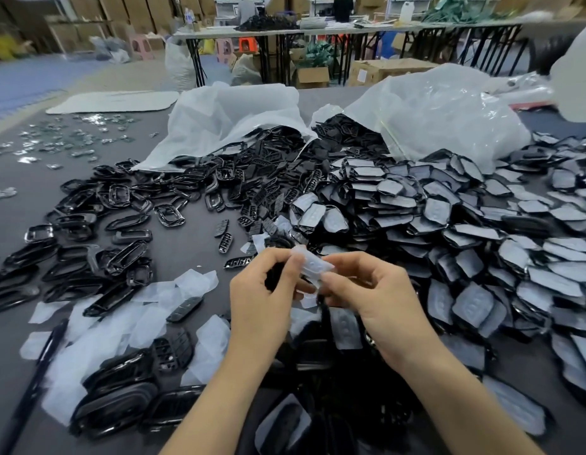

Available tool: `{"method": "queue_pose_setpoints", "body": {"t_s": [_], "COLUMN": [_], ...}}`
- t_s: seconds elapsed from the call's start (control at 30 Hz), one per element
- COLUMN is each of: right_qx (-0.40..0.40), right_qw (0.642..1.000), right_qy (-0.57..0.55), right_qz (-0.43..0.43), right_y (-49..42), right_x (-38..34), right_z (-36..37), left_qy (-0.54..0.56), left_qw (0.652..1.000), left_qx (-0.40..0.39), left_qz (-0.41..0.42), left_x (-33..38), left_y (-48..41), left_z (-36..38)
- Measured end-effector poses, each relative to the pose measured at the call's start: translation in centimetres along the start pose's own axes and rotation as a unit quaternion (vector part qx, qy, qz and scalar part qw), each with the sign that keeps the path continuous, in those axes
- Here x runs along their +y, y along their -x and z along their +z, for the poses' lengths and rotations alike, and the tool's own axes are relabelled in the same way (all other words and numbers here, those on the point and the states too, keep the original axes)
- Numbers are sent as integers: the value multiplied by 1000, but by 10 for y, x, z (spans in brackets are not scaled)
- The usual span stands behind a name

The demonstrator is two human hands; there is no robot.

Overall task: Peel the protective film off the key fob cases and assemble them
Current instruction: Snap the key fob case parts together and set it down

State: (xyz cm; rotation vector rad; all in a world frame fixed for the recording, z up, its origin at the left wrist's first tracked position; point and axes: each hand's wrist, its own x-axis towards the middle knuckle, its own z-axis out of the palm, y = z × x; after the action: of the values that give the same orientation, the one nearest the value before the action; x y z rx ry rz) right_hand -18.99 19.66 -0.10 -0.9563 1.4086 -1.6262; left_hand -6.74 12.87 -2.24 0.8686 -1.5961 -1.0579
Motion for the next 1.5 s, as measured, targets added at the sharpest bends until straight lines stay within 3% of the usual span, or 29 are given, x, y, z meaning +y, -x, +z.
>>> {"method": "queue_pose_setpoints", "body": {"t_s": [0.33,0.6,0.77,0.97,1.13,1.37,1.5], "right_qx": [35,155,174,188,164,40,56], "right_qw": [993,975,972,971,976,986,980], "right_qy": [-104,-154,-153,-146,-140,-163,-193], "right_qz": [38,23,24,21,5,-11,-5], "right_y": [0,-5,-6,-6,-4,1,2], "right_x": [3,-7,-10,-12,-13,-19,-19], "right_z": [-2,-13,-16,-19,-17,-10,-9], "left_qy": [5,90,168,185,180,170,140], "left_qw": [1000,988,975,974,976,979,985], "left_qx": [-29,-117,-130,-99,-78,-61,-61], "left_qz": [-3,-39,-62,-79,-94,-93,-76], "left_x": [2,5,8,10,10,9,8], "left_y": [2,7,7,6,5,4,5], "left_z": [3,9,10,11,11,10,9]}}
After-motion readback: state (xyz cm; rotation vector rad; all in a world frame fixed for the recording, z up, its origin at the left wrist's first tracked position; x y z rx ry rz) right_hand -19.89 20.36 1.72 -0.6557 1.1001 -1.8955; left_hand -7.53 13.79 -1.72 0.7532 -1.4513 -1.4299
